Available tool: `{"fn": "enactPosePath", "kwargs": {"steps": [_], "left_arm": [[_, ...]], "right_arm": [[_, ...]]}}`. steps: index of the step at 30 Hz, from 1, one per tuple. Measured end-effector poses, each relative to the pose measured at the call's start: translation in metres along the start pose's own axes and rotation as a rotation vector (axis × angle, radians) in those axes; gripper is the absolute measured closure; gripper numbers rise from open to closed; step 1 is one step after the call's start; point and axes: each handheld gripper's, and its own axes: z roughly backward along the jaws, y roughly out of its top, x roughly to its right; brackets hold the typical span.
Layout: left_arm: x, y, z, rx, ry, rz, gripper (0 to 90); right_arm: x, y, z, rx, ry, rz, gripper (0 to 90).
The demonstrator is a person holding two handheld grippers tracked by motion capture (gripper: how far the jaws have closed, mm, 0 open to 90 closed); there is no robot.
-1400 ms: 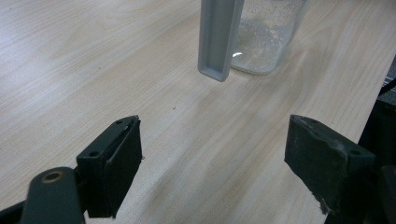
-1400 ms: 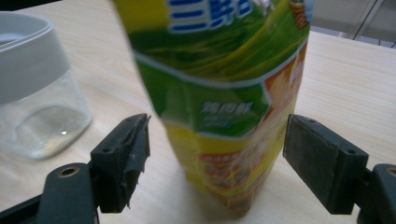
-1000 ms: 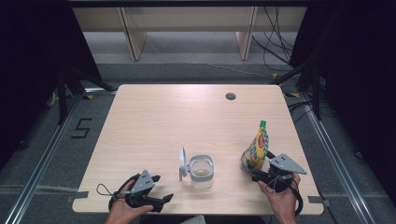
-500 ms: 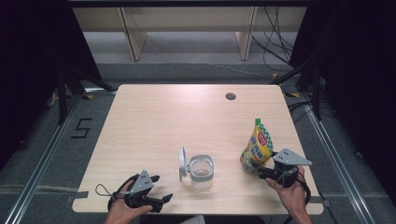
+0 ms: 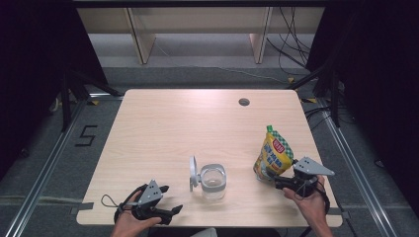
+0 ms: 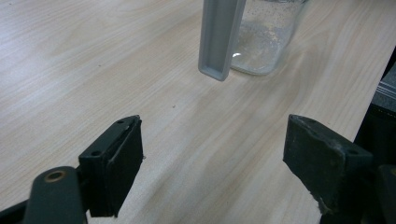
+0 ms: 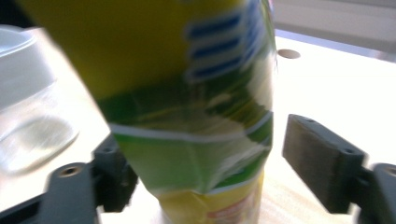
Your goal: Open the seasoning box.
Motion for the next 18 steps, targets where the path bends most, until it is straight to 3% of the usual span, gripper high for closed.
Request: {"fn": "enactPosePath", "kwargs": {"steps": [1, 2, 4, 5, 7, 9, 10, 12, 13, 14, 15, 16, 17, 18], "left_arm": [[0.001, 0.0, -0.001, 0.01, -0.005, 0.009, 19.4], [-0.002, 0.0, 0.0, -0.01, 0.006, -0.028, 19.4], [0.0, 0.0, 0.0, -0.007, 0.003, -0.008, 19.4], [0.0, 0.0, 0.0, -0.006, 0.005, -0.008, 19.4], [0.0, 0.0, 0.0, -0.006, 0.003, -0.007, 19.4], [0.0, 0.0, 0.0, -0.011, 0.001, -0.009, 19.4], [0.0, 0.0, -0.001, -0.011, 0.001, -0.008, 19.4], [0.0, 0.0, -0.001, -0.006, 0.001, -0.01, 19.4], [0.001, -0.001, -0.002, -0.003, 0.003, -0.003, 19.4], [0.001, -0.001, -0.002, 0.0, 0.003, -0.009, 19.4], [0.0, -0.001, -0.002, -0.001, 0.003, -0.013, 19.4], [0.001, -0.001, -0.003, 0.004, 0.0, 0.0, 19.4], [0.0, -0.001, -0.003, 0.002, -0.001, -0.014, 19.4], [0.0, 0.0, -0.003, 0.004, -0.004, -0.024, 19.4]], "right_arm": [[-0.005, -0.002, -0.001, -0.003, -0.03, -0.024, 19.1], [-0.005, -0.003, -0.004, 0.01, -0.045, -0.01, 18.4], [-0.007, -0.007, -0.007, 0.031, -0.089, -0.012, 18.7], [-0.006, -0.009, -0.009, 0.047, -0.096, -0.008, 18.2], [-0.007, -0.014, -0.01, 0.057, -0.09, -0.091, 16.9], [-0.005, -0.016, -0.011, 0.054, -0.062, -0.101, 15.8], [-0.005, -0.016, -0.011, 0.055, -0.072, -0.105, 15.9], [-0.004, -0.018, -0.016, 0.081, -0.063, -0.063, 16.1], [-0.006, -0.019, -0.014, 0.063, -0.061, -0.087, 16.1], [-0.006, -0.02, -0.017, 0.091, -0.091, -0.065, 16.3], [-0.007, -0.02, -0.018, 0.103, -0.098, -0.074, 16.3], [-0.006, -0.02, -0.018, 0.092, -0.081, -0.069, 16.3], [-0.005, -0.021, -0.019, 0.085, -0.096, -0.042, 16.3], [-0.005, -0.021, -0.021, 0.096, -0.085, -0.052, 16.4]]}}
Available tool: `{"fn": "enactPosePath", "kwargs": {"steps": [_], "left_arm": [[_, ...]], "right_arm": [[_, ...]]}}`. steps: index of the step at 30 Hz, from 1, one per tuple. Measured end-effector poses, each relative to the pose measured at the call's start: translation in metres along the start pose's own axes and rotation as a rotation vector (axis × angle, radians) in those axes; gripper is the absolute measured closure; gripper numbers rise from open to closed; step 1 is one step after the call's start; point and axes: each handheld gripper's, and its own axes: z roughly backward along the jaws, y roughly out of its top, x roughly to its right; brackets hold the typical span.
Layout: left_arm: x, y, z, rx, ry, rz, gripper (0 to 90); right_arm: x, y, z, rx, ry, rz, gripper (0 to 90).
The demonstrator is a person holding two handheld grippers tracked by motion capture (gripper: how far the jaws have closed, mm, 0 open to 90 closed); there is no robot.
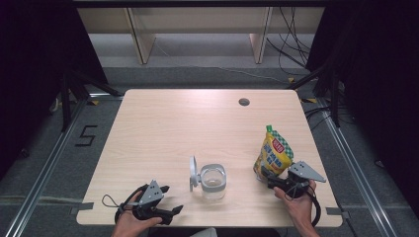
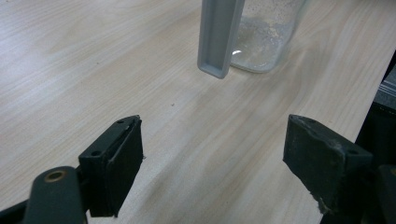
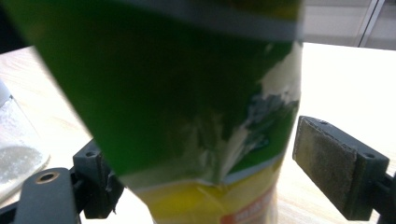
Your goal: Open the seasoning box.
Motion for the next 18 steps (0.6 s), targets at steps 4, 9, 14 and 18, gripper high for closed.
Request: {"fn": "enactPosePath", "kwargs": {"steps": [4, 9, 14, 18], "left_arm": [[-0.001, 0.0, 0.0, -0.014, -0.001, -0.007, 19.4], [0.001, 0.0, 0.0, -0.014, 0.0, 0.012, 19.4], [0.0, 0.0, 0.0, -0.012, -0.006, -0.003, 19.4], [0.002, 0.0, 0.0, -0.01, -0.005, 0.024, 19.4]], "right_arm": [[-0.004, -0.003, -0.006, 0.017, 0.012, -0.034, 16.7], [-0.007, -0.004, -0.013, -0.009, -0.014, -0.009, 17.1], [-0.01, -0.004, -0.017, 0.019, -0.037, -0.044, 20.3], [-0.01, -0.003, -0.022, 0.04, -0.055, -0.065, 21.6]]}}
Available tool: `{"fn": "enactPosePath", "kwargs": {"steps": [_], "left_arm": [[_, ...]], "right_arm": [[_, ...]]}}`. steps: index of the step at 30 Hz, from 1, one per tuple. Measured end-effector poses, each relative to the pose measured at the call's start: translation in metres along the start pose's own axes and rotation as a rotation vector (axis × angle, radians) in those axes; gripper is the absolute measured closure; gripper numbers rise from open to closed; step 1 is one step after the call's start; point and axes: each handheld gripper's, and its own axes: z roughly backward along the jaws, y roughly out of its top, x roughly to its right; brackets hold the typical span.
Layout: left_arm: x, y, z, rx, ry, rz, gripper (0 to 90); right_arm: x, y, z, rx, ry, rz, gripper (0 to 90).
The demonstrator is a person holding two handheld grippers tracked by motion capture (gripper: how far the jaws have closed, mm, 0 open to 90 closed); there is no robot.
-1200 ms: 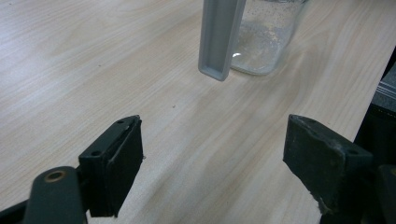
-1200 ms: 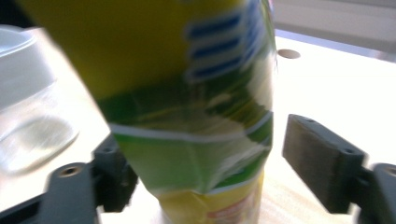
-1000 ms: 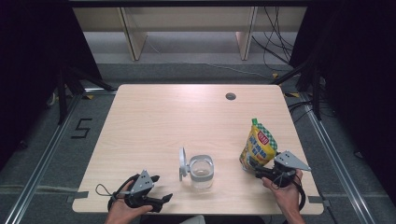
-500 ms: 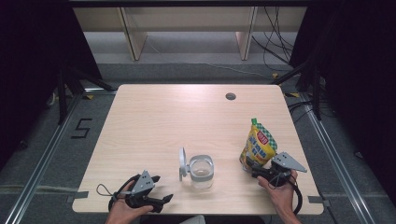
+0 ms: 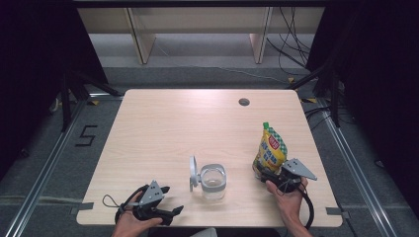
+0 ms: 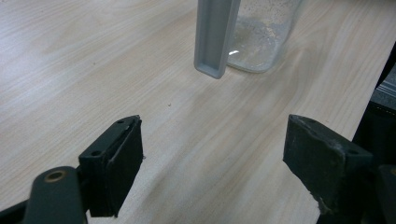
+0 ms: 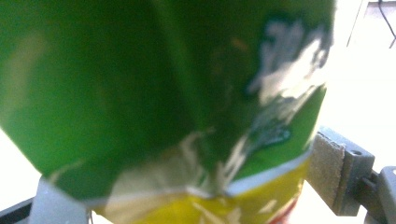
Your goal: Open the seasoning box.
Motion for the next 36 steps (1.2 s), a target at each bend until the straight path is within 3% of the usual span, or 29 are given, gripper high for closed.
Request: {"fn": "enactPosePath", "kwargs": {"steps": [4, 5, 6, 7, 9, 10, 11, 12, 14, 15, 17, 18, 20, 21, 22, 26, 28, 30, 32, 34, 35, 36], "left_arm": [[0.0, 0.0, -0.001, 0.011, -0.005, -0.001, 19.4], [0.001, 0.0, 0.0, 0.006, -0.002, 0.007, 19.4], [-0.001, 0.0, 0.001, -0.01, 0.007, -0.015, 19.5], [-0.001, 0.0, 0.001, -0.004, 0.005, -0.019, 19.5], [-0.001, 0.0, 0.001, -0.013, 0.009, -0.015, 19.8], [0.001, 0.0, 0.0, 0.005, -0.003, 0.007, 19.8], [0.0, 0.0, 0.0, -0.001, 0.001, 0.0, 19.8], [-0.001, 0.0, 0.001, -0.006, 0.004, -0.013, 19.8], [0.0, 0.0, 0.001, -0.001, -0.001, -0.005, 19.8], [-0.001, 0.0, 0.002, -0.007, -0.002, -0.007, 19.8], [-0.002, 0.0, 0.002, 0.009, 0.0, -0.027, 19.8], [-0.002, 0.0, 0.002, 0.017, -0.001, -0.029, 19.8], [-0.002, 0.0, 0.004, -0.002, 0.002, -0.008, 19.8], [-0.003, 0.0, 0.005, -0.016, 0.009, -0.021, 19.8], [-0.002, 0.0, 0.004, 0.001, 0.005, -0.007, 19.8], [-0.004, 0.0, 0.005, 0.005, 0.002, -0.033, 19.8], [-0.004, 0.001, 0.005, 0.001, 0.005, -0.034, 19.8], [-0.004, 0.0, 0.005, 0.007, 0.004, -0.035, 19.8], [-0.005, 0.0, 0.006, -0.006, 0.003, -0.047, 19.7], [-0.005, 0.0, 0.004, 0.016, 0.007, -0.027, 19.6], [-0.004, -0.001, 0.005, -0.002, 0.01, -0.013, 19.6], [-0.004, -0.001, 0.005, 0.0, 0.01, -0.015, 19.6]], "right_arm": [[-0.004, 0.0, -0.003, -0.002, -0.012, -0.021, 24.1], [-0.002, 0.001, -0.003, -0.006, -0.011, 0.013, 25.2], [-0.004, 0.001, -0.003, -0.004, -0.024, -0.004, 26.8], [-0.002, 0.002, -0.004, -0.016, -0.006, 0.018, 30.0], [0.0, 0.004, -0.004, 0.001, -0.042, 0.066, 35.1], [-0.002, 0.005, -0.003, -0.018, -0.039, 0.053, 36.6], [-0.001, 0.006, -0.004, -0.016, -0.046, 0.074, 38.4], [0.0, 0.008, -0.004, -0.027, -0.04, 0.099, 40.2], [-0.001, 0.01, -0.001, -0.03, -0.038, 0.062, 41.5], [0.003, 0.012, -0.001, -0.039, -0.025, 0.092, 41.8], [0.003, 0.013, -0.001, -0.033, -0.012, 0.077, 42.4], [0.006, 0.015, 0.0, -0.039, -0.003, 0.122, 42.7], [0.007, 0.017, 0.002, -0.043, 0.025, 0.122, 42.9], [0.007, 0.018, 0.004, -0.055, 0.029, 0.123, 43.0], [0.007, 0.019, 0.005, -0.055, 0.039, 0.13, 43.1], [0.0, 0.024, 0.014, -0.036, 0.045, 0.149, 43.4], [0.0, 0.028, 0.017, -0.023, 0.051, 0.19, 43.4], [-0.004, 0.031, 0.022, -0.015, 0.05, 0.184, 43.4], [-0.005, 0.034, 0.025, 0.014, 0.071, 0.212, 43.4], [-0.008, 0.036, 0.031, 0.006, 0.071, 0.252, 43.5], [-0.01, 0.037, 0.033, 0.006, 0.078, 0.286, 43.6], [-0.013, 0.036, 0.036, 0.003, 0.095, 0.279, 43.6]]}}
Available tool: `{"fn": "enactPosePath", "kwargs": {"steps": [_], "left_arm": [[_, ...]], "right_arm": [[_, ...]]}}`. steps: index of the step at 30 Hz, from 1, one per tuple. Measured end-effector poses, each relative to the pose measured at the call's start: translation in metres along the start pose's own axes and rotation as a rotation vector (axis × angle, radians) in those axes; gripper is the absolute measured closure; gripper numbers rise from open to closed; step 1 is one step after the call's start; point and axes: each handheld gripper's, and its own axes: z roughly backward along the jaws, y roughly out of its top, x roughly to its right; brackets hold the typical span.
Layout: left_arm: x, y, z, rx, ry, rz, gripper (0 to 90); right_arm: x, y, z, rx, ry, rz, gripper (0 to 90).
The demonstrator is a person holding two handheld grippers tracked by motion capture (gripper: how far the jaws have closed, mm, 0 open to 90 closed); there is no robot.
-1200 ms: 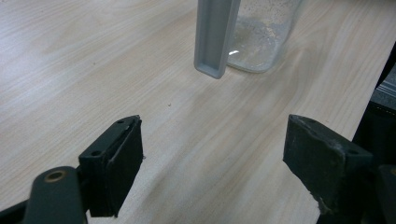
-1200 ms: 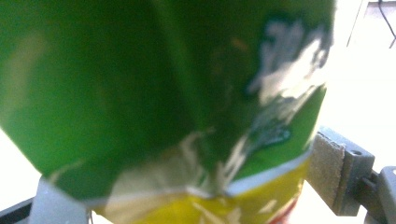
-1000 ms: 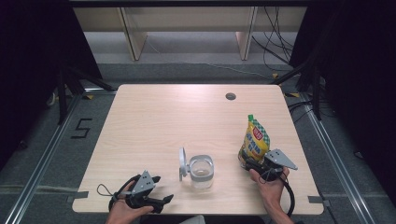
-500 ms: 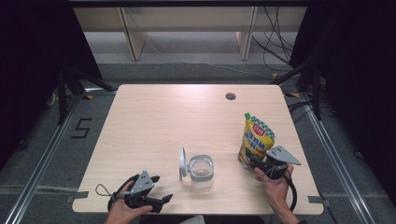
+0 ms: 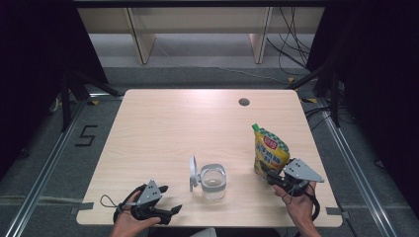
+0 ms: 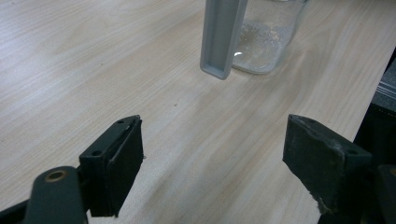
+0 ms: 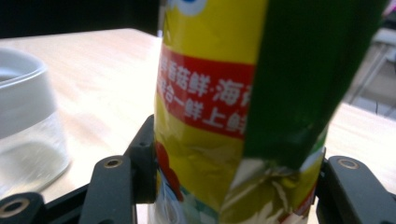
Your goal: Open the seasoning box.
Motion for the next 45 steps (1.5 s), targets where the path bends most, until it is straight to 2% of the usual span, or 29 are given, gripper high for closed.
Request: {"fn": "enactPosePath", "kwargs": {"steps": [1, 2, 3, 4, 5, 6, 8, 12, 13, 15, 16, 17, 18, 22, 25, 26, 27, 28, 29, 30, 32, 35, 38, 39, 40, 41, 42, 44, 45], "left_arm": [[0.0, 0.0, 0.0, 0.002, 0.002, 0.0, 19.6], [0.002, 0.0, -0.001, 0.023, -0.002, 0.028, 19.6], [0.0, 0.001, 0.001, 0.006, 0.009, 0.01, 19.6], [0.0, 0.0, 0.0, 0.023, 0.005, 0.011, 19.6], [-0.001, 0.001, 0.0, 0.023, 0.001, 0.006, 19.6], [0.0, 0.0, 0.0, 0.023, 0.003, 0.032, 19.6], [0.0, 0.0, 0.0, 0.024, 0.003, 0.035, 19.6], [0.0, 0.0, 0.0, 0.016, 0.005, 0.018, 19.6], [-0.002, 0.0, 0.0, 0.006, 0.011, 0.0, 19.6], [0.0, -0.001, 0.0, 0.024, 0.003, 0.035, 19.7], [-0.001, 0.0, 0.0, 0.032, 0.009, 0.014, 19.6], [-0.003, 0.001, 0.002, 0.005, 0.016, -0.012, 19.6], [-0.002, 0.0, 0.001, 0.02, 0.011, 0.016, 19.6], [-0.002, 0.0, 0.001, 0.006, 0.013, 0.024, 19.6], [-0.002, 0.0, 0.001, 0.013, 0.01, 0.005, 19.6], [-0.001, 0.0, 0.001, 0.006, 0.013, 0.02, 19.6], [-0.003, 0.0, 0.002, -0.006, 0.018, 0.008, 19.6], [-0.002, 0.0, 0.001, 0.006, 0.015, 0.023, 19.5], [-0.003, 0.0, 0.002, -0.006, 0.017, 0.012, 19.5], [-0.003, 0.0, 0.002, -0.006, 0.018, 0.01, 19.5], [-0.003, 0.0, 0.003, -0.012, 0.012, 0.006, 19.5], [-0.003, 0.0, 0.002, -0.007, 0.018, 0.01, 19.4], [-0.003, 0.0, 0.002, -0.005, 0.019, 0.006, 19.4], [-0.002, 0.0, 0.002, -0.003, 0.013, 0.007, 19.4], [-0.003, -0.001, 0.002, -0.004, 0.019, 0.007, 19.4], [-0.003, -0.001, 0.002, -0.004, 0.018, 0.005, 19.4], [-0.002, -0.001, 0.002, -0.004, 0.015, 0.011, 19.4], [-0.002, -0.001, 0.002, 0.001, 0.018, 0.014, 19.4], [-0.002, -0.001, 0.002, -0.008, 0.024, 0.008, 19.4]], "right_arm": [[0.0, 0.0, 0.001, 0.011, 0.016, 0.004, 43.7], [-0.001, 0.0, 0.003, 0.013, 0.029, -0.002, 43.7], [-0.004, 0.001, 0.005, 0.007, 0.034, -0.005, 43.7], [-0.008, 0.003, 0.007, 0.004, 0.03, 0.019, 43.7], [-0.011, 0.005, 0.009, 0.008, 0.035, 0.073, 43.7], [-0.013, 0.006, 0.01, 0.007, 0.037, 0.09, 43.7], [-0.018, 0.01, 0.013, 0.013, 0.038, 0.136, 43.7], [-0.031, 0.015, 0.019, -0.004, 0.028, 0.264, 43.8], [-0.034, 0.016, 0.02, -0.001, 0.024, 0.307, 43.7], [-0.04, 0.017, 0.021, -0.014, 0.022, 0.362, 43.8], [-0.042, 0.019, 0.022, -0.017, 0.014, 0.405, 43.8], [-0.046, 0.019, 0.022, -0.021, 0.017, 0.427, 43.8], [-0.049, 0.019, 0.022, -0.024, 0.021, 0.426, 43.8], [-0.057, 0.02, 0.021, -0.058, -0.005, 0.577, 43.8], [-0.06, 0.019, 0.019, -0.081, 0.009, 0.638, 43.8], [-0.062, 0.019, 0.018, -0.088, 0.001, 0.68, 43.8], [-0.063, 0.02, 0.018, -0.097, -0.011, 0.737, 43.8], [-0.065, 0.019, 0.018, -0.107, -0.02, 0.732, 43.8], [-0.066, 0.018, 0.017, -0.116, -0.021, 0.751, 43.9], [-0.066, 0.02, 0.017, -0.114, -0.031, 0.802, 43.8], [-0.069, 0.018, 0.017, -0.142, -0.043, 0.805, 43.8], [-0.072, 0.017, 0.016, -0.163, -0.074, 0.889, 43.9], [-0.074, 0.016, 0.015, -0.175, -0.101, 0.922, 43.9], [-0.071, 0.018, 0.013, -0.143, -0.081, 0.999, 43.9], [-0.069, 0.022, 0.015, -0.173, -0.113, 1.095, 43.9], [-0.072, 0.022, 0.015, -0.169, -0.129, 1.126, 43.9], [-0.074, 0.02, 0.015, -0.165, -0.12, 1.102, 43.9], [-0.077, 0.02, 0.014, -0.169, -0.133, 1.181, 44.6], [-0.079, 0.02, 0.014, -0.167, -0.138, 1.201, 44.7]]}}
